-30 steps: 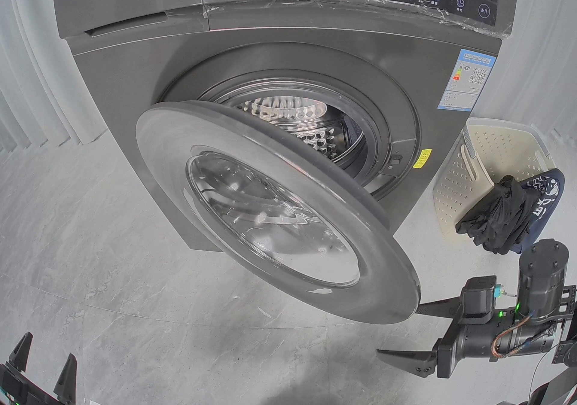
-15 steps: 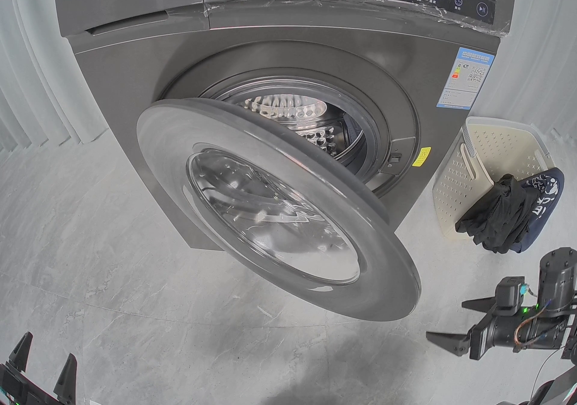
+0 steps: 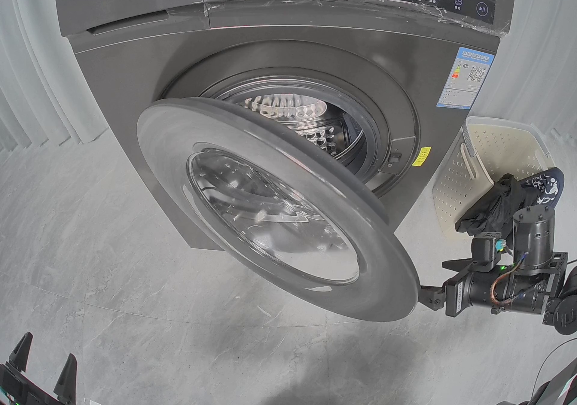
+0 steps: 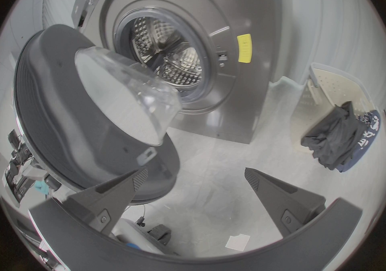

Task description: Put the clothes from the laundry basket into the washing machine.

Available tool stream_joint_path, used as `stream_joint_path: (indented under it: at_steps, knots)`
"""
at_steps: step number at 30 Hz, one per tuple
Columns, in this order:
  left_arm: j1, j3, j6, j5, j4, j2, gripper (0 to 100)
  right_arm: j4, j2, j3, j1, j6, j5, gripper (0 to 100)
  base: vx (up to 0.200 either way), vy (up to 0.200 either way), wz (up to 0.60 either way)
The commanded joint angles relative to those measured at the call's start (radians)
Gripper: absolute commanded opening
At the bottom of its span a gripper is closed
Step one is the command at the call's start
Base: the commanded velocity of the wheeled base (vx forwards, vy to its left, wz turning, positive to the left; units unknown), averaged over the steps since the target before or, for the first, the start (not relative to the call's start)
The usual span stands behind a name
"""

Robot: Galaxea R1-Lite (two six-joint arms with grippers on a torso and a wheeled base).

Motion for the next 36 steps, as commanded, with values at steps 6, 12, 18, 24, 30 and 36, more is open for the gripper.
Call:
stream_joint_path:
  at_steps: [6, 12, 18, 24, 30, 36]
  knots:
    - [0.000, 0.015, 0.000, 0.001, -0.001, -0.010, 100, -0.012, -0.043, 0.080, 0.166, 0.021, 0.002, 100, 0.000, 0.000, 0.00]
    - [0.000, 0.015, 0.000, 0.001, -0.001, -0.010, 100, -0.014, -0.035, 0.030, 0.151, 0.038, -0.013, 100, 0.000, 0.000, 0.00]
    - [0.000, 0.015, 0.000, 0.001, -0.001, -0.010, 100, -0.015, 0.116, -0.122, 0.145, 0.095, -0.078, 100, -0.100, 0.000, 0.00]
    - [0.000, 0.015, 0.000, 0.001, -0.001, -0.010, 100, -0.017, 0.273, -0.300, 0.124, 0.125, -0.118, 100, 0.000, 0.000, 0.00]
    - [0.000, 0.015, 0.000, 0.001, -0.001, -0.010, 100, -0.015, 0.350, -0.406, 0.137, 0.124, -0.134, 100, 0.000, 0.000, 0.00]
    - [0.000, 0.015, 0.000, 0.001, 0.001, -0.010, 100, -0.015, 0.362, -0.401, 0.191, 0.125, -0.133, 100, 0.000, 0.000, 0.00]
